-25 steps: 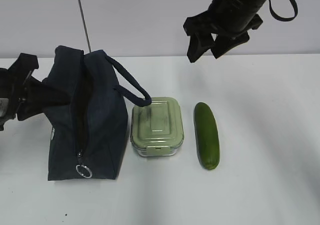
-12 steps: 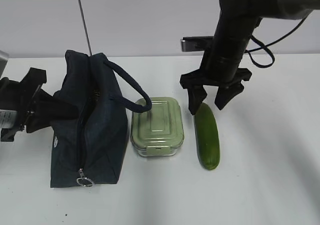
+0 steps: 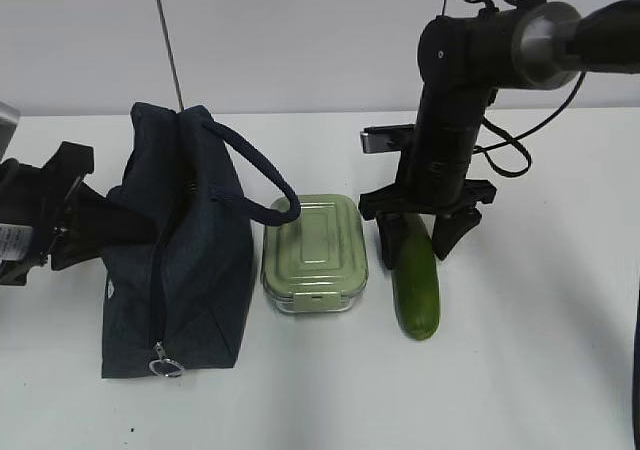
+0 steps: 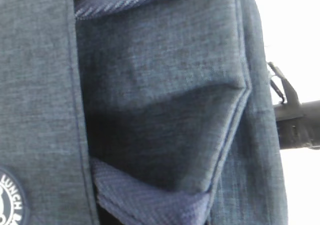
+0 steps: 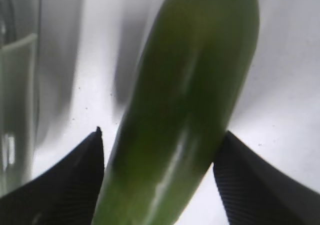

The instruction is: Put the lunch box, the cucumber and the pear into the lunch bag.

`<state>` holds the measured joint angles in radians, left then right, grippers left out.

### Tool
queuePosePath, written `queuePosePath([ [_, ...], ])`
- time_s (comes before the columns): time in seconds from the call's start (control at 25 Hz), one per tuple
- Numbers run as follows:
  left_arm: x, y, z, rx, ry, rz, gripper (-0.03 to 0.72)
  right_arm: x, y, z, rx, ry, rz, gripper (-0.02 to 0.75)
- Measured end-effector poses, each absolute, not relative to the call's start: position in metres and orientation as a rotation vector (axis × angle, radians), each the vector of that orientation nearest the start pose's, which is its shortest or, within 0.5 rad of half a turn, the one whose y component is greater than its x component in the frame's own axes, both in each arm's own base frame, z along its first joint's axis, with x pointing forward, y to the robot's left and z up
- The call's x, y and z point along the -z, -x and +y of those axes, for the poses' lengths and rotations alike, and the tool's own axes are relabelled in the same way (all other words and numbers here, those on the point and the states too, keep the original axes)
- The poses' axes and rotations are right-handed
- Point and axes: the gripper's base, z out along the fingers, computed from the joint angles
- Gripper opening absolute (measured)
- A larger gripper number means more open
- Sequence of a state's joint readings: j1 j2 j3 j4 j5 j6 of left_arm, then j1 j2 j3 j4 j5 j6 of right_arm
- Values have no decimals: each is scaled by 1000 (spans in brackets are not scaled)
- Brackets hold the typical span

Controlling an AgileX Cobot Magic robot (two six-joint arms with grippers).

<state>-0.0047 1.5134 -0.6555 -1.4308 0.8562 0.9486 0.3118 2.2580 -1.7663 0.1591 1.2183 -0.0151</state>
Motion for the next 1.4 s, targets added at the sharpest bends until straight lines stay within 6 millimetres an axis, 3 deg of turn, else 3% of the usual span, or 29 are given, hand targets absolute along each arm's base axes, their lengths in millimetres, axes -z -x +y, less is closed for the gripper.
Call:
queuePosePath([
  [0.28, -200, -253, -69, 1229, 131, 2442, -19, -138, -419, 149, -218, 425, 3201, 386],
  [0.56, -200, -253, -69, 1228, 128, 2442, -19, -152, -428, 151, -210, 484, 3130, 365],
  [0.72, -200, -253, -69, 1228, 126, 2442, -19, -199, -444, 154, -204, 499, 2965, 365],
  [0.84, -200, -253, -69, 1227, 124, 2442, -19, -256, -450, 157, -249, 482, 2794, 365],
  [0.96, -200, -253, -69, 1227, 124, 2442, -19, -312, -448, 168, -442, 453, 2631, 365],
  [1.08, -200, -253, -69, 1225, 123, 2442, -19, -347, -440, 187, -735, 470, 2500, 365],
  [1.24, -200, -253, -69, 1225, 123, 2442, -19, -364, -423, 220, -1001, 632, 2376, 365],
  [1.4, -200, -253, -69, 1226, 124, 2438, -19, -348, -411, 263, -1174, 793, 2319, 365],
])
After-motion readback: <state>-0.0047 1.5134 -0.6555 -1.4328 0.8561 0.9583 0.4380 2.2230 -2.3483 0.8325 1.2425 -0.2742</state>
